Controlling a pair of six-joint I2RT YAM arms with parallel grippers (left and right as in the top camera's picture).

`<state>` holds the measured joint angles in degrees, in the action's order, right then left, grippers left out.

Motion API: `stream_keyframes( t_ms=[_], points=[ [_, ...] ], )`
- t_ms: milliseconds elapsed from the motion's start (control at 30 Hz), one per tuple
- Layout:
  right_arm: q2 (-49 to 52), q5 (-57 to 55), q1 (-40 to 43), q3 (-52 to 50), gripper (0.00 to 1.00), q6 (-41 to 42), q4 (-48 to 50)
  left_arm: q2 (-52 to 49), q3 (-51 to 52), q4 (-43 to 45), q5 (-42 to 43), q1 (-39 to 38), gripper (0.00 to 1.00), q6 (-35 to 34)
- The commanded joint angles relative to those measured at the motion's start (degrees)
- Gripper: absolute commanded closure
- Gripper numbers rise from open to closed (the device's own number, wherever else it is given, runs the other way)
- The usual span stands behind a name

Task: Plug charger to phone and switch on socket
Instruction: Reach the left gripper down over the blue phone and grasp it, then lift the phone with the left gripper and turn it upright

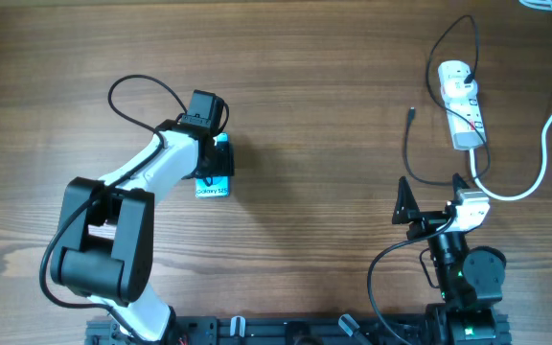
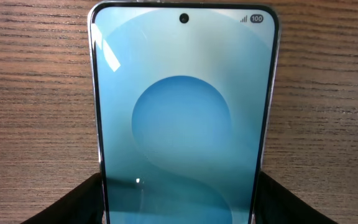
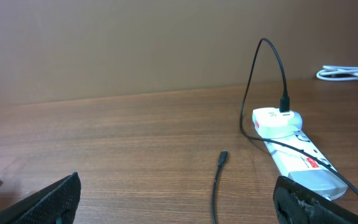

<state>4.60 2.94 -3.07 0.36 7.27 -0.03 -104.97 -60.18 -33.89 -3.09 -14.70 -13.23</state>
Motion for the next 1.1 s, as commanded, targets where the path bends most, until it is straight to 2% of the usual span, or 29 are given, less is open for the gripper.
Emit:
stream_keyframes(
  t_ms=[0, 433, 600, 667, 833, 1067],
  points=[
    [0.2, 0.5, -0.1, -0.1, 0.00, 0.4, 0.2, -1.8, 0.2, -0.2, 3.3, -0.1, 0.38, -0.5],
    [0.2, 0.5, -0.1, -0.1, 0.00, 0.4, 0.2, 7.2, 0.0, -4.2, 4.4, -0.1, 0.43, -1.4],
    [0.2, 0.5, -0.1, -0.1, 0.00, 0.4, 0.2, 10.2, 0.0, -5.1, 9.8, -0.1, 0.43, -2.8],
    [0.2, 0.5, -0.1, -0.1, 0.00, 0.4, 0.2, 11.3, 0.0, -5.7, 13.7, -0.1, 0.46, -5.4],
    [0.2, 0.5, -0.1, -0.1, 0.00, 0.4, 0.2, 11.8, 0.0, -6.5, 22.3, -0.1, 0.46, -7.8],
    [0.2, 0.5, -0.1, -0.1, 0.00, 0.4, 0.2, 11.8, 0.0, -6.4, 25.1, -0.1, 0.46, -13.2]
  ],
)
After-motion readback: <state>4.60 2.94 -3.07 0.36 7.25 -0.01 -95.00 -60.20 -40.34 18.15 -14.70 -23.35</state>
